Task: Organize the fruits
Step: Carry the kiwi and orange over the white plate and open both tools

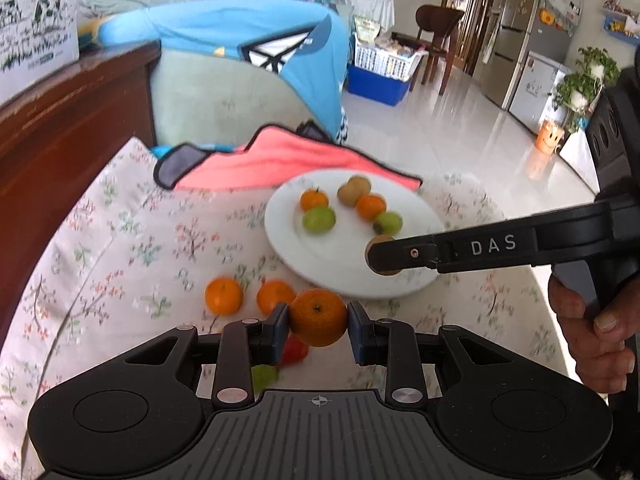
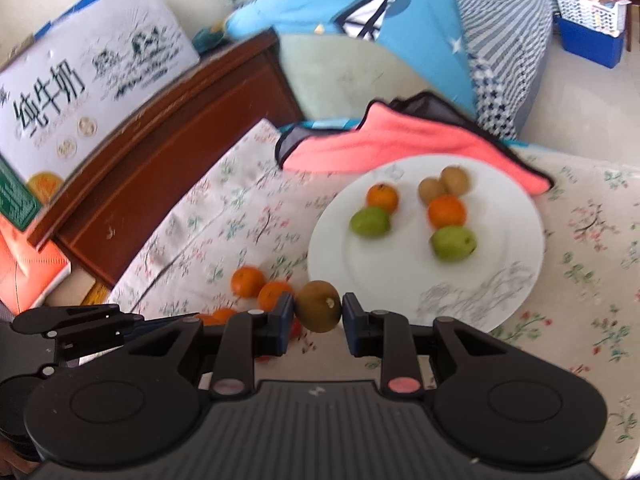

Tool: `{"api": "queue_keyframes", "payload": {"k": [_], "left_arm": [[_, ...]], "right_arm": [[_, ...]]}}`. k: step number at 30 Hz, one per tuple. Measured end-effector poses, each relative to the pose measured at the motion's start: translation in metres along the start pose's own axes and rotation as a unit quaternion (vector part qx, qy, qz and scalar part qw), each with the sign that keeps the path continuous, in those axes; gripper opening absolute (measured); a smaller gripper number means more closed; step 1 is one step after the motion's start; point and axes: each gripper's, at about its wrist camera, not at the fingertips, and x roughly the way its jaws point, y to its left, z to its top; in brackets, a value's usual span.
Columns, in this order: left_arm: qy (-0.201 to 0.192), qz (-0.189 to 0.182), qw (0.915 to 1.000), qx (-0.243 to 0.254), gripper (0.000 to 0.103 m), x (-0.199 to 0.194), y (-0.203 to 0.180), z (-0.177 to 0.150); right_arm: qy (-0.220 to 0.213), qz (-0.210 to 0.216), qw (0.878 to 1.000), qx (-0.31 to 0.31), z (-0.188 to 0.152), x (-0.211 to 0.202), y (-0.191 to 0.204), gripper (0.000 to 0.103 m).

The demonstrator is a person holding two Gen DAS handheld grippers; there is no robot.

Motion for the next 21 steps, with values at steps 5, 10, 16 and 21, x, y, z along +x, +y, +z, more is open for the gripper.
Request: {"api": "queue_keyframes", "payload": {"k": [5,10,16,21], "left_arm": [[-0.019,-0.004,0.9998,-0.003,0.028,-0.001,-0.005,0.016],[-0.026,-0.003,0.9996,-0.006,0.028,0.008,-0.008,0.032],[-0.017,0.002,0.9998,-0.004,0.029,0.032,-0.012,0.043],[0.003,-0.002,0.9998,-0.021,0.028,0.055,-0.013,0.046]], "right_arm": [[-0.031,-0.005,0.999,0.012,0.012,-0.017,-0.011,0.027],[-0.062,-0.026,0.997,0.028,0.025,-0.032,-0.03,0.027],[-0.078,-0.062,0.993,0.07,0.033,-0.037,-0.063,0.027],[-0.068,-0.079,0.99,0.093,0.032,-0.028,-0.079,0.027]]}}
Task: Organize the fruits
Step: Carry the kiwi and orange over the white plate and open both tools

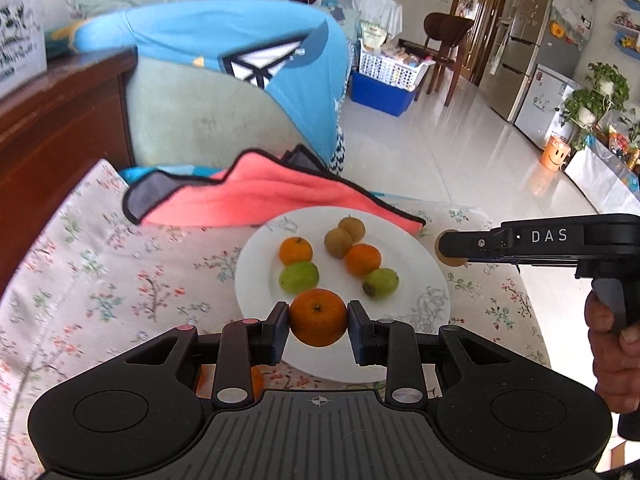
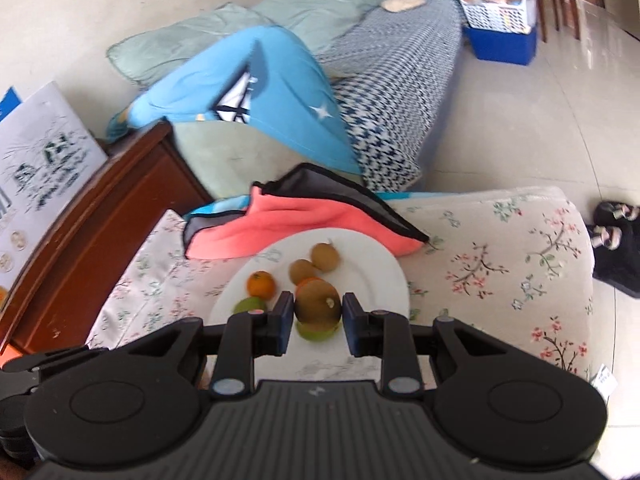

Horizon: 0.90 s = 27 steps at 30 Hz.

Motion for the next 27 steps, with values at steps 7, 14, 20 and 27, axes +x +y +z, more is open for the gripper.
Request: {"api": "queue_keyframes", "payload": {"k": [7,14,20,27], "left_arm": [[0.012,0.0,0.9999,0.004,0.029,0.028,-0.006,0.003],[0.03,0.004,0.9995,0.007,0.029,0.048,-0.008,0.004],[0.029,-0.005,0.9996,0.002,0.029,0.052,-0.011,0.008],[0.005,0.011,0.9999,0.001,0.074,0.04,-0.014,0.013]], "right_arm": [[0.008,-0.013,0.999,0.038,0.0,0.019,-0.014,0.027],[0.022,-0.025,0.998,0.058,-0.001,0.037,-0.021,0.027],[0.022,-0.037,0.997,0.061,-0.002,0.044,-0.021,0.027],[0.009,-0.038,0.997,0.068,0.001,0.042,-0.019,0.03]]}}
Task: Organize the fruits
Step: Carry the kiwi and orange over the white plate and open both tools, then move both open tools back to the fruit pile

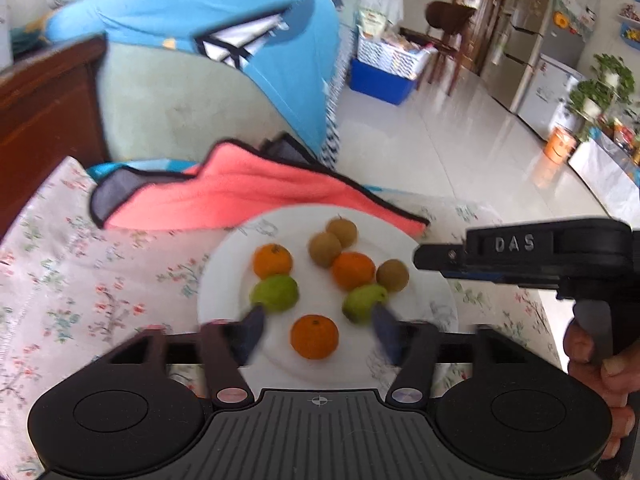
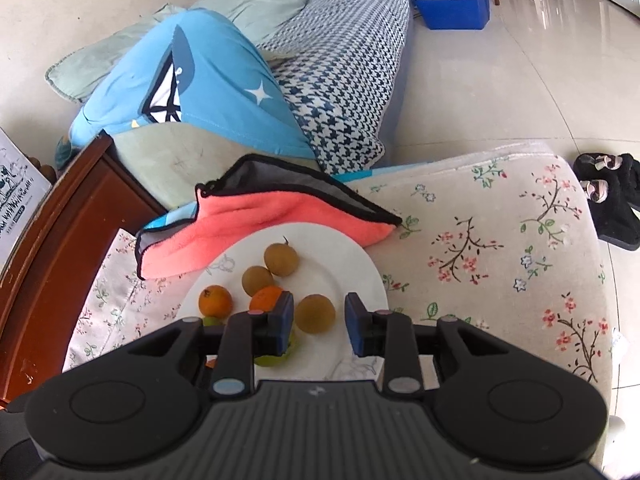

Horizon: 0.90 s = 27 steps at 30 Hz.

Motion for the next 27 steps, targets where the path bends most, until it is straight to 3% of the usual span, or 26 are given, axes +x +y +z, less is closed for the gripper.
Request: {"api": "queue_keyframes", "payload": {"k": [1,5,7,10,20,27], "left_arm": [[-0.007,0.006,1.0,0.0,0.081,-0.004,0.001,0.001],[-0.023,0.028,0.9994,-0.003,0.087,-0.017,0.008,0.007],[-0.029,0.036,0.9988,-0.015,0.09,-0.023,0.014,0.01],[-0.028,0.036,0.9987,-0.024,0.091,-0.032,0.025,0.012],[0.001,0.051,0.9986,-0.014,0.091,-0.058,0.053,0.002],[0.013,0.073,0.9964,-0.042,0.091,-0.081,0.078,-0.009]], "right_arm": [[-0.002,0.001,1.0,-0.001,0.0,-0.001,0.001,0.031],[-0.006,0.006,1.0,-0.007,0.001,-0.004,0.005,0.044],[-0.008,0.005,1.0,-0.013,0.0,-0.005,0.008,0.045],[-0.008,0.008,1.0,-0.023,-0.002,-0.008,0.011,0.046],[-0.015,0.009,0.998,-0.059,-0.015,-0.028,0.025,0.071],[-0.003,0.021,0.996,-0.082,-0.032,-0.036,0.041,0.074]]}}
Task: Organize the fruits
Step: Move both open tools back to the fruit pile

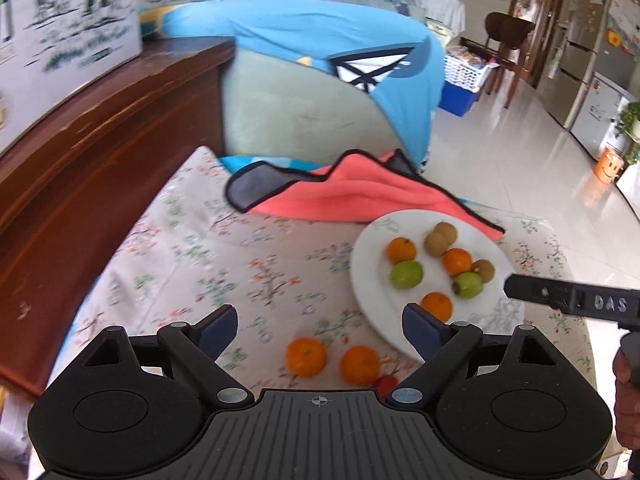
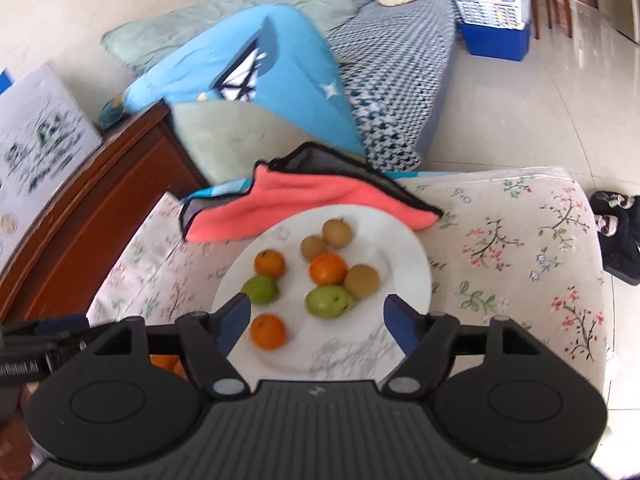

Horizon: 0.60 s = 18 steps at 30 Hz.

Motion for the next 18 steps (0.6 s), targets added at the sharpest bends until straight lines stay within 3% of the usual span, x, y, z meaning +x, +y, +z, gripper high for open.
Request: {"api": "queue_keyframes", "payload": {"k": [9,18], "left_arm": [[0.027,0.014,0.9994,-0.014,0.091,-0.003,0.026,-0.018],[0.03,0.05,0.9977,-0.034,0.091,-0.005,0.047,-0.022]], "right_arm": [[0.026,0.038,0.997,-0.064,-0.035,-0.011,0.041,0.079],[0.051,0.087,0.984,-0.15,-0.083,-0.005,0.093,0.078]]}}
